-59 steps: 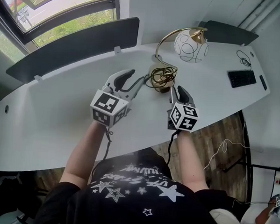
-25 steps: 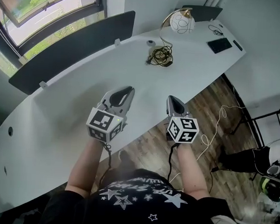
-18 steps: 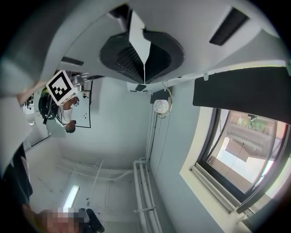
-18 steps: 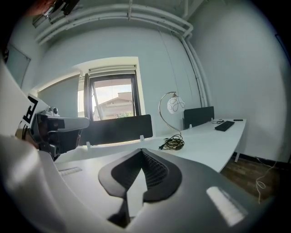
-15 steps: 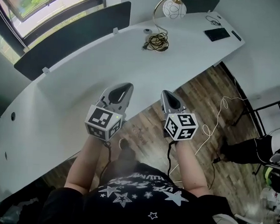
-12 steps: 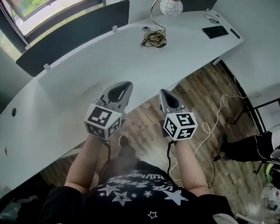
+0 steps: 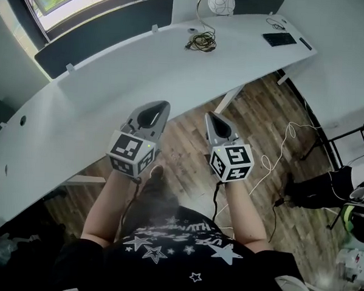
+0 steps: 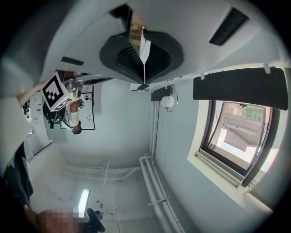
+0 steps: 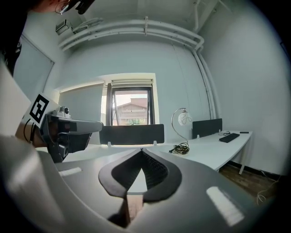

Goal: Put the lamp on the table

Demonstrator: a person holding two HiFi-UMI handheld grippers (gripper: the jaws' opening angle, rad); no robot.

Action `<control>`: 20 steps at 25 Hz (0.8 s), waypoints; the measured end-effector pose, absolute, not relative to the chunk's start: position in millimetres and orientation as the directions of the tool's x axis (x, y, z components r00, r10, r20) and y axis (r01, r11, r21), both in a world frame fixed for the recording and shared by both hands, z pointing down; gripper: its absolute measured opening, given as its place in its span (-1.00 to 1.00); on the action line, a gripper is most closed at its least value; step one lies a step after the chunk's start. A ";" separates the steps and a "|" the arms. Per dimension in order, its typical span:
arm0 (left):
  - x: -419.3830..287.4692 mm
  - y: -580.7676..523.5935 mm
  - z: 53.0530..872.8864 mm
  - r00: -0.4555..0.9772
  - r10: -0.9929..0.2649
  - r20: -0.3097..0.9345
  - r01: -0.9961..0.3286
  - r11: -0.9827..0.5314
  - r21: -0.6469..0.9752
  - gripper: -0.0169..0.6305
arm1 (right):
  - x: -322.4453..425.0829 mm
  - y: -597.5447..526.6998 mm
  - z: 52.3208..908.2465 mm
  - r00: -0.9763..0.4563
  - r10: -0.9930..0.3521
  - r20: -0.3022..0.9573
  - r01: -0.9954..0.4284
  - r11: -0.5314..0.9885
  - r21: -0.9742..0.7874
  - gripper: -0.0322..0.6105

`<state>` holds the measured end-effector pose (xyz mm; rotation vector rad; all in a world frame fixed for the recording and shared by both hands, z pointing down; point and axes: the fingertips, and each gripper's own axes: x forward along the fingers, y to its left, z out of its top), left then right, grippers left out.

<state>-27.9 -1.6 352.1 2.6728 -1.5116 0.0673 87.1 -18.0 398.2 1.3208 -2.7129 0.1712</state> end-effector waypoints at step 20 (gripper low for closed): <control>-74.2 35.3 356.4 0.490 -0.867 0.091 -0.872 -0.488 0.044 -0.91 | 57.5 7.5 393.0 -0.615 -0.771 0.164 -0.788 0.611 -0.076 -0.90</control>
